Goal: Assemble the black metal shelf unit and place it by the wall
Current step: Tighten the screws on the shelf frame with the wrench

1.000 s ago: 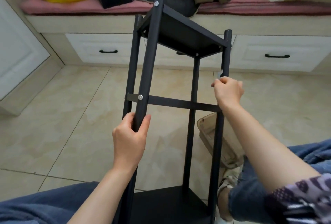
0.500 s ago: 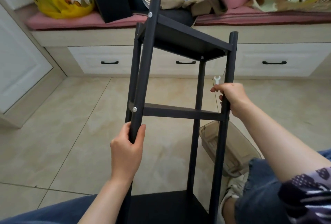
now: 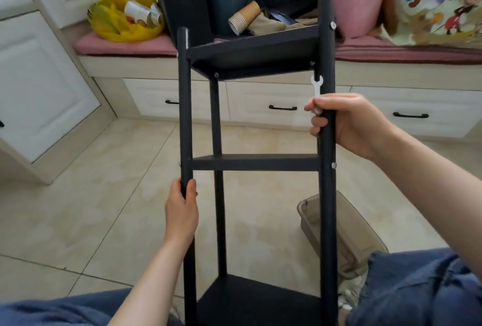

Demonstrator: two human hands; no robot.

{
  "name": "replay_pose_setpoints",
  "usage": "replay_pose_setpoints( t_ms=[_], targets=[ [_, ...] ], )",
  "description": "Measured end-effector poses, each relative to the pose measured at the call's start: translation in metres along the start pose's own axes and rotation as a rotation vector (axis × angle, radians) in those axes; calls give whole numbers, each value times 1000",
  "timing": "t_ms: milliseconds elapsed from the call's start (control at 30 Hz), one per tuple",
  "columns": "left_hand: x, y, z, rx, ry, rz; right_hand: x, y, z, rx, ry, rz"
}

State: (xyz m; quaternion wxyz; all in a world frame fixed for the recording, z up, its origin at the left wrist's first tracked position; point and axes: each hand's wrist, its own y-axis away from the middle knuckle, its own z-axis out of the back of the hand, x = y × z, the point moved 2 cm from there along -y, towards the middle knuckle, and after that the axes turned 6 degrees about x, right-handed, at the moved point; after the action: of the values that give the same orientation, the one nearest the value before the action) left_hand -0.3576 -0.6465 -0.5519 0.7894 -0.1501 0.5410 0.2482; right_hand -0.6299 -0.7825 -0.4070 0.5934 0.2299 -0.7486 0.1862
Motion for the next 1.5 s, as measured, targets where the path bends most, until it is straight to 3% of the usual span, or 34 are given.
replay_pose_setpoints(
  t_ms=[200, 333, 467, 633, 900, 1133, 1500],
  targets=[
    [5, -8, -3, -36, -89, 81, 6, -4, -35, -25, -61, 108],
    [-16, 8, -22, -24, -329, 128, 1, -10, -59, -84, -10, 184],
    [-60, 51, -45, 145, -89, -91, 2, -18, -82, -55, 70, 200],
    [-90, 92, -57, 329, 207, -149, 1, -27, -104, -25, 162, 181],
    [-81, 89, -55, 204, 218, -162, -4, -30, -122, -54, 270, 180],
    [-67, 86, -53, 191, 189, -172, -6, -31, -122, -70, 326, 158],
    [-65, 82, -48, 68, 151, -183, -3, -34, -125, 55, 504, 114]
  ],
)
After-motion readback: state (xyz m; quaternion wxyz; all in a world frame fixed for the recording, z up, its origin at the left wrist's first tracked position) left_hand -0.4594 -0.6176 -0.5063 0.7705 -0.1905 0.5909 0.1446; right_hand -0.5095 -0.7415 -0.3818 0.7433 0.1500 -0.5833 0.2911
